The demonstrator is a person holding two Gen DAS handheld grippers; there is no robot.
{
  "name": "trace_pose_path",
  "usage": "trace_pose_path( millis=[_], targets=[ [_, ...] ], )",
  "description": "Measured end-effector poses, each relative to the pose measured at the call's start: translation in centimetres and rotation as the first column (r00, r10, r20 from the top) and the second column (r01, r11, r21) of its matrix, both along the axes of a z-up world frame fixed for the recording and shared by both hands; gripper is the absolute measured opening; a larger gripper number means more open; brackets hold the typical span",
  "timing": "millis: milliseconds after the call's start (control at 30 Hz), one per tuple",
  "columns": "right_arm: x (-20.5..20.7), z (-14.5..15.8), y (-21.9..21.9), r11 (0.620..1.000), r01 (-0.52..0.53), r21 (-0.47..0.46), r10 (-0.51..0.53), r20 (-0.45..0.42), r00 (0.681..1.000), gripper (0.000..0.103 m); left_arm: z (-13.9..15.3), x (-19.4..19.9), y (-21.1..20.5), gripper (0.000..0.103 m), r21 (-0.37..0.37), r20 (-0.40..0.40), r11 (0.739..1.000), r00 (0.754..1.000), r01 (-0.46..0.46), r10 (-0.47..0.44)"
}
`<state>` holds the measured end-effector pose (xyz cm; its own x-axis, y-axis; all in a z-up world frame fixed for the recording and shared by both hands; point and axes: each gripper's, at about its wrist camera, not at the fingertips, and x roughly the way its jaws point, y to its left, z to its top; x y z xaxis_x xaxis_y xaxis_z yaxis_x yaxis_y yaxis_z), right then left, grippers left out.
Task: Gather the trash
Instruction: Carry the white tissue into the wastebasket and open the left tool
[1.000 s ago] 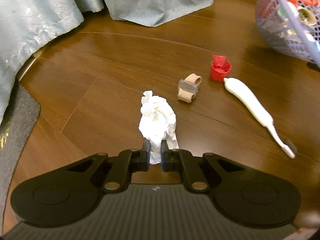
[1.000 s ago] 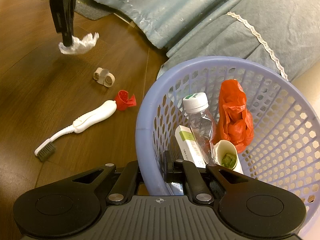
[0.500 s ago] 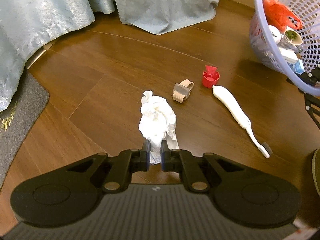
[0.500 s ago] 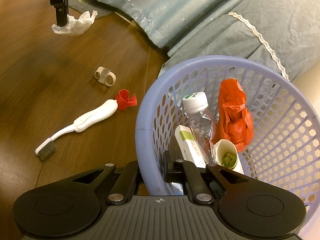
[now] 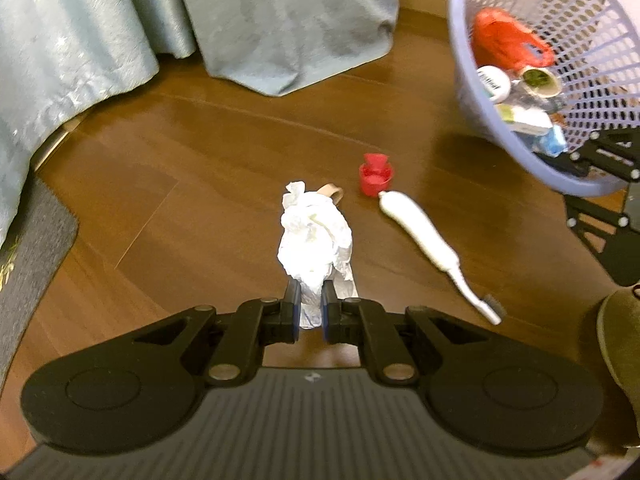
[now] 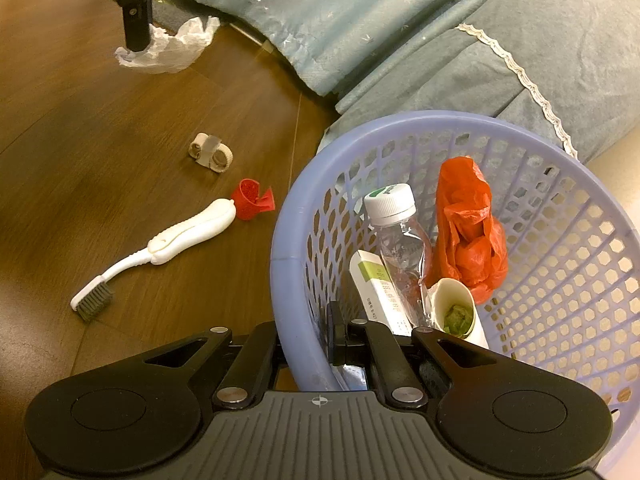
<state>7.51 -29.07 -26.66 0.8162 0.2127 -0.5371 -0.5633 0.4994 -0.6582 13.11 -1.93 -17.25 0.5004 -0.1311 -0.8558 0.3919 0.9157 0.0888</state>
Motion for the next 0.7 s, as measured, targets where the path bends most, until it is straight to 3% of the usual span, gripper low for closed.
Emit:
trace_pose_path(
  millis=[233, 400, 500, 667, 700],
  targets=[
    [0.0, 0.0, 0.0, 1.0, -0.002, -0.002, 0.002, -0.002, 1.0, 0.002, 2.6, -0.7, -3.0, 0.007, -0.023, 0.051, 0.993, 0.992, 0.118, -0.116],
    [0.0, 0.0, 0.0, 1.0, 0.001, 0.0, -0.001, -0.001, 1.0, 0.002, 6.0, -0.4, -6.7, 0.007, -0.06, 0.111, 0.968, 0.965, 0.245, -0.238],
    [0.0, 0.1, 0.0, 1.0, 0.005, 0.007, -0.005, -0.002, 1.0, 0.002, 8.0, 0.3, -9.5, 0.007, -0.077, 0.152, 0.938, 0.934, 0.337, -0.323],
    [0.1, 0.1, -0.1, 1.0, 0.009, 0.017, -0.009, -0.001, 1.0, 0.002, 9.7, 1.4, -15.3, 0.008, -0.091, 0.203, 0.868, 0.862, 0.488, -0.464],
    [0.1, 0.1, 0.0, 1.0, 0.009, 0.018, -0.009, -0.001, 1.0, 0.002, 9.9, 1.6, -16.4, 0.012, -0.102, 0.218, 0.853, 0.849, 0.511, -0.482]
  ],
)
